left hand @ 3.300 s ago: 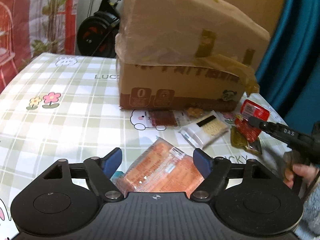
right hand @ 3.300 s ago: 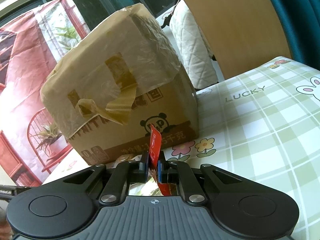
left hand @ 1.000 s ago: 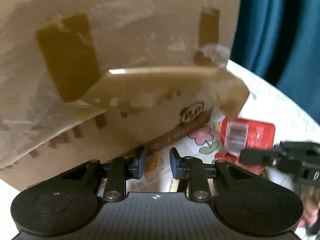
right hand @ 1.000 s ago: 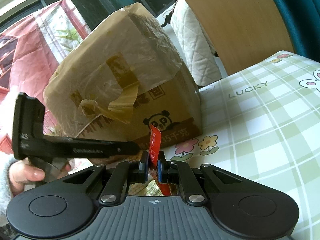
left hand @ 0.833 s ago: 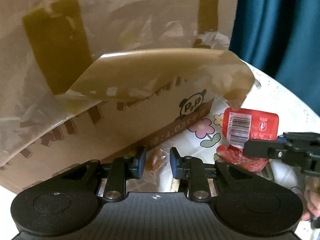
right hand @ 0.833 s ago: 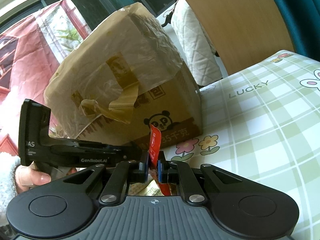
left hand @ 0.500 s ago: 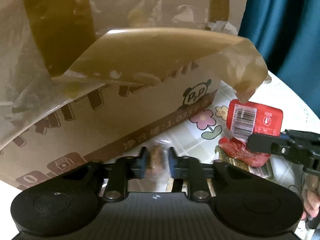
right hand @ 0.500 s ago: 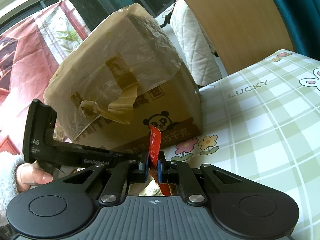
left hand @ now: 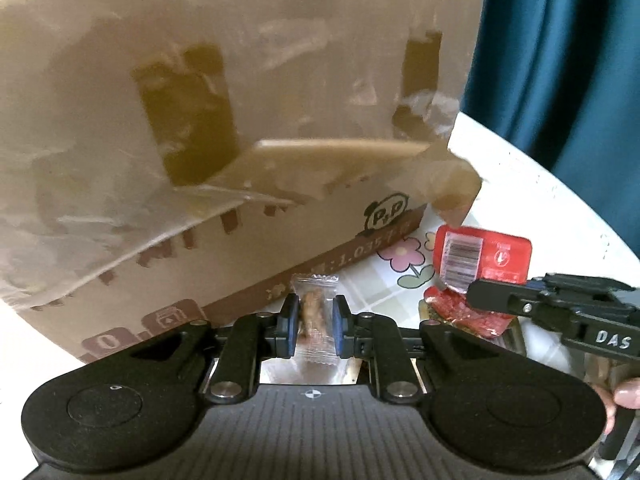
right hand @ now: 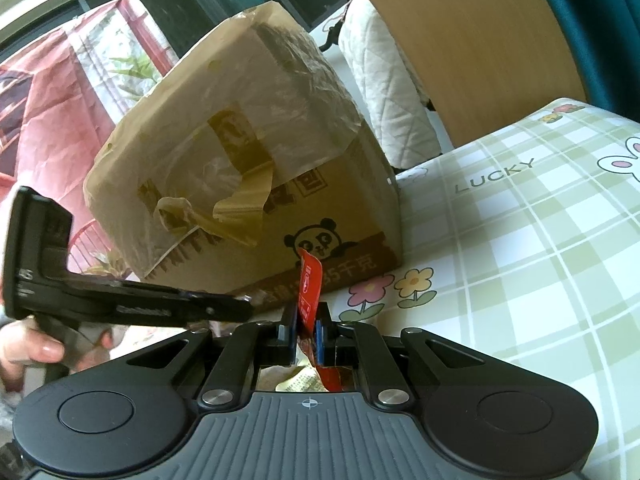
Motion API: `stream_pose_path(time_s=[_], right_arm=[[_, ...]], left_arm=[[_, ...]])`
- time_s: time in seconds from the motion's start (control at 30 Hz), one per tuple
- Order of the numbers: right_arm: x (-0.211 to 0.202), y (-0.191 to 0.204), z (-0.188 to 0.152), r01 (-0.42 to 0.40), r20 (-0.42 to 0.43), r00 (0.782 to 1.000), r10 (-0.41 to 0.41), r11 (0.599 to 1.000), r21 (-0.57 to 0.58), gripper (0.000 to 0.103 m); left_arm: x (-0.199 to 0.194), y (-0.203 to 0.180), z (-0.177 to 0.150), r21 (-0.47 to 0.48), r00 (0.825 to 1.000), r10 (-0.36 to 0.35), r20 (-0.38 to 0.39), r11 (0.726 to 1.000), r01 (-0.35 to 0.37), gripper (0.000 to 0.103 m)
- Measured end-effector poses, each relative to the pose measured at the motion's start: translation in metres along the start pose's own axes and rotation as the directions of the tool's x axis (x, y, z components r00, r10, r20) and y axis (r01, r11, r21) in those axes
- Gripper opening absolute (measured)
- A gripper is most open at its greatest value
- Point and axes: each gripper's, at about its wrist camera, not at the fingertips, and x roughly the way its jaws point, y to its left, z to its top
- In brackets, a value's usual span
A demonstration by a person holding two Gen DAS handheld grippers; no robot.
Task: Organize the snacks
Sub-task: 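Carry both candies over the lined box and open both grippers to drop them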
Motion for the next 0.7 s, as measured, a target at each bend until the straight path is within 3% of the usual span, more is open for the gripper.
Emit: stream_pose_path(time_s=[0.17,0.3,0.5,0.7], right_arm=[[-0.004,0.006,0.003,0.046,0.001,0.999,-0.046,0.999,-0.015,0.008],[-0.018,0.018,0.014,0.064,0.009,0.998,-0.064,0.997,-0.048,0.008],[-0.056,0.046,0.053,0.088,0.134,0.988,-0.072,0.988,-0.123,0.008],[-0.066,0.089,0.108,0.058,0.228,0.974,-0.003,0.97,-0.237,0.008]], left_arm=[[-0.044,0.01,0.0,-0.018,0.999,-0.001,0.047,1.0,0.002,0.018],[-0.081,0.022,0.006,-0.055,0.991,-0.007,0.134,0.998,0.014,0.018],[-0.144,0.04,0.023,-0.092,0.959,0.007,0.284,0.996,0.02,0.018],[-0.186,0.054,0.05,-0.11,0.916,0.04,0.4,0.994,0.005,0.019]])
